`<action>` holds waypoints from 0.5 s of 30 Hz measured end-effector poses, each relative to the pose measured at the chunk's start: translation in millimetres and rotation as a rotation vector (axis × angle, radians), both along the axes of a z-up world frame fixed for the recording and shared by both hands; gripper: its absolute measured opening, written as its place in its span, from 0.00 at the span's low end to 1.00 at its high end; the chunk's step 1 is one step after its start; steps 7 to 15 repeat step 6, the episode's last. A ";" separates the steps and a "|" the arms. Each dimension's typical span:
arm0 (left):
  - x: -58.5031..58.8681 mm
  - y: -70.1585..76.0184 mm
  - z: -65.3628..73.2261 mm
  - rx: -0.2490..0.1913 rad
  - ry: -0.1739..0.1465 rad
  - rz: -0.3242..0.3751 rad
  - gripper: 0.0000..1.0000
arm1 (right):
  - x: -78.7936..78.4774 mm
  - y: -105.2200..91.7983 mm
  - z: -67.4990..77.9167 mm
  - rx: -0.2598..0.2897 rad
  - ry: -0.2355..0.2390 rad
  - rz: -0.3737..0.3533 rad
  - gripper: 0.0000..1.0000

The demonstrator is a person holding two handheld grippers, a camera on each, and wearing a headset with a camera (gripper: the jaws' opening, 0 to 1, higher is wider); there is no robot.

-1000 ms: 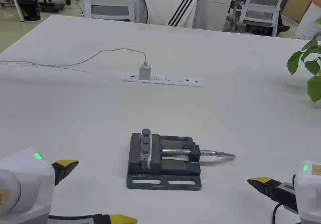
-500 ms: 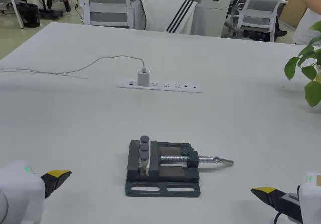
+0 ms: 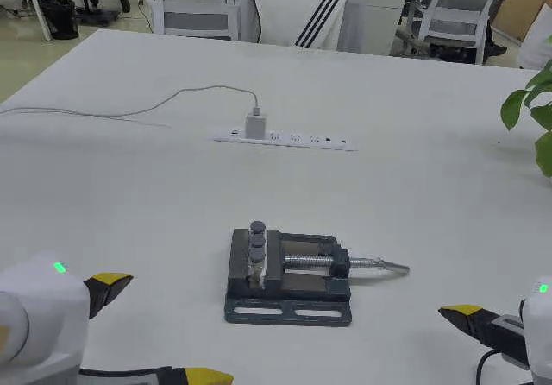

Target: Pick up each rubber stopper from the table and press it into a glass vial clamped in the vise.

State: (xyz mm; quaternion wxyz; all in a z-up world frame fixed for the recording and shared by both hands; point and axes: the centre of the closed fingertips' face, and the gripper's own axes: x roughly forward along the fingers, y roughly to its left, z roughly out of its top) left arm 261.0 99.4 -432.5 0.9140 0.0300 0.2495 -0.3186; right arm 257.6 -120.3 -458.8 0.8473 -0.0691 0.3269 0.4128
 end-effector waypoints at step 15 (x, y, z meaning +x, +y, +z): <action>-1.0 1.3 0.1 -0.003 0.000 0.007 0.99 | 0.3 1.3 -1.1 0.005 0.001 0.000 0.98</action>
